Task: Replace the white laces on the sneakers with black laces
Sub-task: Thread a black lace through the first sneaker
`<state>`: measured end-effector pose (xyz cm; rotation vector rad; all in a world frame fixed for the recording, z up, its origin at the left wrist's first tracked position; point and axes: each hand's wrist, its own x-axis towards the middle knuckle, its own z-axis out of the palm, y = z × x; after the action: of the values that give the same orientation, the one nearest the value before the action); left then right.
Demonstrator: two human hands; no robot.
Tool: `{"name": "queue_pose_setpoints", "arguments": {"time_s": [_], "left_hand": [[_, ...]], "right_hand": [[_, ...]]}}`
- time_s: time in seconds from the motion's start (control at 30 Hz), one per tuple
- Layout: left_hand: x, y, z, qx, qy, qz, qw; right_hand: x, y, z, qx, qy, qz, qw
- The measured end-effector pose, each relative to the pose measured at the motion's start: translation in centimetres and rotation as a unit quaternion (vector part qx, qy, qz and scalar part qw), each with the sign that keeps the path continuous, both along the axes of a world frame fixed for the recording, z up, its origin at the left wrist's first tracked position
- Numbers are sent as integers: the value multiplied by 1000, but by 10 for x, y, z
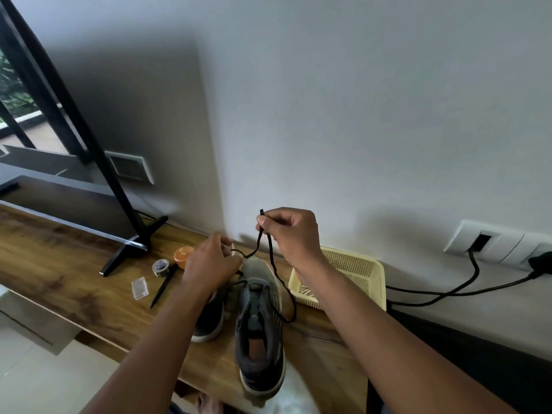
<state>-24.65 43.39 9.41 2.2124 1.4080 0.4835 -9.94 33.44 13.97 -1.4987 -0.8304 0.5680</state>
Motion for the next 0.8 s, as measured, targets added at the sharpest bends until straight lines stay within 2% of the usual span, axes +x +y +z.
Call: {"name": "queue_pose_setpoints", "arguments": {"time_s": [0.07,0.23,0.43,0.8], "left_hand": [[0,-3,-2,-31,53,-6,998],[4,-8,-14,-85,115,-76,987],[12,-7,-25,-58,154,-155,974],[25,-15,-41,-62,148,-192,968]], "right_hand": [[-3,0,14,24,-6,2,1000],[-8,3,52,88,-17,2,996],[-12,3,100,147,-41,2,988],[-21,-12,166,169,-53,-7,984]]}}
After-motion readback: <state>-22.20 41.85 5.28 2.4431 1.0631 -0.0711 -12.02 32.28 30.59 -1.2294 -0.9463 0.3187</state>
